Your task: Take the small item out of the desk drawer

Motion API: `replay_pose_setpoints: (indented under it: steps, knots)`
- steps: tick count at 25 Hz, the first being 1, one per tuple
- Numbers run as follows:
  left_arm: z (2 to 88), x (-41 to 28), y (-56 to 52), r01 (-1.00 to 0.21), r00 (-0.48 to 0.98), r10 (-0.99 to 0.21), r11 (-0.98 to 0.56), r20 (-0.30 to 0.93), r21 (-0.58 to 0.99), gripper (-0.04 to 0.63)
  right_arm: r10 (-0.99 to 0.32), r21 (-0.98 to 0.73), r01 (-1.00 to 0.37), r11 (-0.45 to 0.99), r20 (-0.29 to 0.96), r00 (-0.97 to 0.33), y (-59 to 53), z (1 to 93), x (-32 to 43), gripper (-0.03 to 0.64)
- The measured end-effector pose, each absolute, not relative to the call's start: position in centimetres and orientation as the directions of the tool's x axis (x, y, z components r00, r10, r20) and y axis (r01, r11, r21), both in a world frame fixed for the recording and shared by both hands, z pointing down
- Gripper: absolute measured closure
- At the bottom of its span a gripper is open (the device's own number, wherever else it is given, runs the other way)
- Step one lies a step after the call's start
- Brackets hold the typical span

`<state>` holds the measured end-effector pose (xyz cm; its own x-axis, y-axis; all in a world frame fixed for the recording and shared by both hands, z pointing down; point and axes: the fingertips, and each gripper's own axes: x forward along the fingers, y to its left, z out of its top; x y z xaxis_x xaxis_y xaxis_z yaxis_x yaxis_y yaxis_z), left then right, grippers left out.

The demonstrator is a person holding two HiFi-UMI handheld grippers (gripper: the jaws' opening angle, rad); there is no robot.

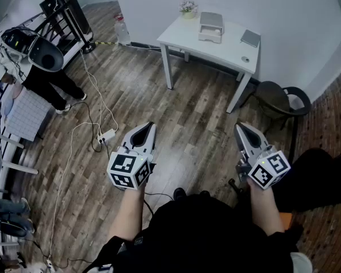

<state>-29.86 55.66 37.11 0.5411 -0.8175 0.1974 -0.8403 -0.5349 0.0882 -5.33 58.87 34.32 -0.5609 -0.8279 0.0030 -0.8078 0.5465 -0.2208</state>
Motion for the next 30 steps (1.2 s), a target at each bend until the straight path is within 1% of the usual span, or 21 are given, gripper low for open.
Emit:
replay_pose_setpoints:
  steps: [9,16,23,30]
  knots:
    - [36.8,-32.4,55.8,-0.841,0.54,-0.823,-0.529,0.174,0.11,0.578,-0.825,-0.221,-0.804,0.552,-0.007,-0.565,59.1,34.2,-8.1,0.621]
    - [38.1,-34.0,55.8,-0.839,0.544,-0.818,-0.526,0.189,0.14,0.578,-0.818,-0.225,-0.799,0.558,0.016,-0.576,59.4,35.0,-10.5,0.621]
    - [39.0,-33.8,53.9,-0.833,0.554,-0.804,-0.532,0.215,0.154,0.578,-0.807,-0.281,-0.779,0.561,0.023,-0.59,57.4,35.4,-10.8,0.621]
    - [40.9,-32.1,48.8,-0.835,0.55,-0.797,-0.53,0.249,0.148,0.578,-0.803,-0.334,-0.763,0.554,0.027,-0.595,52.1,38.2,-9.2,0.621]
